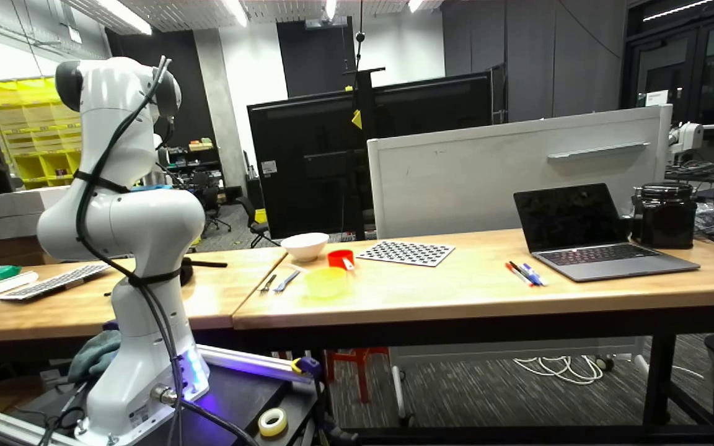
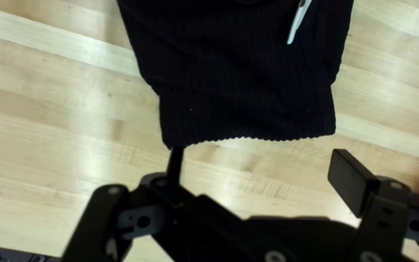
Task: Move the black object to the left
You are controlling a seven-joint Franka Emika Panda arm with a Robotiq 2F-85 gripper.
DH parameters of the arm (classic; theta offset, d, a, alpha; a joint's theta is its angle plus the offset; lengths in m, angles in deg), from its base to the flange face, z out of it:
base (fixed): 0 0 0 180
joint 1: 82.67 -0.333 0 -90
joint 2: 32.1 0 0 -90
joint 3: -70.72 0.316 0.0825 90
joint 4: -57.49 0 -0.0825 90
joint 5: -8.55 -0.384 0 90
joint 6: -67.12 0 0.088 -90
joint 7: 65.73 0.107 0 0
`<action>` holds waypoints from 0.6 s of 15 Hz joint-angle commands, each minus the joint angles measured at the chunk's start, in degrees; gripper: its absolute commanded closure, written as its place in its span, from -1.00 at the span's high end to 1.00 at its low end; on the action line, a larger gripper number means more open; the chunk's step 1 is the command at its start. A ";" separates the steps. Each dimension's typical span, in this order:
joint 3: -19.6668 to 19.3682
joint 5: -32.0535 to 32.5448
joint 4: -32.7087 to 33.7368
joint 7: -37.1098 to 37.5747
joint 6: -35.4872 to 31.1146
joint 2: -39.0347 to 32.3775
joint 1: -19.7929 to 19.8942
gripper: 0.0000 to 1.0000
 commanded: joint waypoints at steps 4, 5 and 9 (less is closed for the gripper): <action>1.99 -5.59 -9.90 -10.93 -4.22 8.64 8.74 1.00; 2.04 -7.00 -11.79 -13.23 -5.27 9.94 10.15 1.00; 1.64 -12.67 -18.58 -22.29 -7.61 14.58 14.97 1.00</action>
